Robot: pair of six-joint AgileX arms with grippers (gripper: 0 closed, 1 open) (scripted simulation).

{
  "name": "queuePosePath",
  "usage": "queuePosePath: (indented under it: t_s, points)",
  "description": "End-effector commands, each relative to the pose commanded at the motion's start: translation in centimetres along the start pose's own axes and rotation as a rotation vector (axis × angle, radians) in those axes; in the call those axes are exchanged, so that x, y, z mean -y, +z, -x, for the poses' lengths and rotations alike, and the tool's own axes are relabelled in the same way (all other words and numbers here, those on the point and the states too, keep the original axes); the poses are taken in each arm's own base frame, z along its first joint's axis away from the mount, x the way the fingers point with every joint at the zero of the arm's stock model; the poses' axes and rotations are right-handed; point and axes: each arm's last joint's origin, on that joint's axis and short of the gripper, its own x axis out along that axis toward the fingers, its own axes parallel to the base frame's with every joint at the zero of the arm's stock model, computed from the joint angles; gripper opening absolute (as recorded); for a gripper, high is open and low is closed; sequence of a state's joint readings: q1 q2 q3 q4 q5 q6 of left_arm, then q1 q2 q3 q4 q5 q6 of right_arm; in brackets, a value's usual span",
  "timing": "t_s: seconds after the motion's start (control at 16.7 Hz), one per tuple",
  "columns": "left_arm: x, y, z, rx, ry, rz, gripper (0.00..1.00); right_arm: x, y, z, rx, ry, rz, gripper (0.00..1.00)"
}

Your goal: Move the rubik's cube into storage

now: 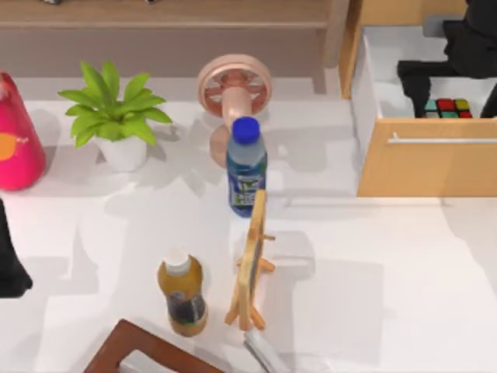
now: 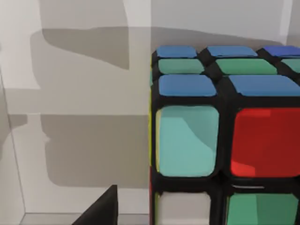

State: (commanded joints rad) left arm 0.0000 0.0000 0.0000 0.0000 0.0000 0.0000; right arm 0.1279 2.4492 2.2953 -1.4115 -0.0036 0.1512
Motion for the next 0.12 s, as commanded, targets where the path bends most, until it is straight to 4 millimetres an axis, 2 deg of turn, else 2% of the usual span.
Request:
queuePosePath:
  t_s: [0.12]
  points:
    - [0.0,0.0,0.0,0.0,0.0,0.0,1.0,0.0,0.0,0.0,0.0,0.0,0.0,1.0]
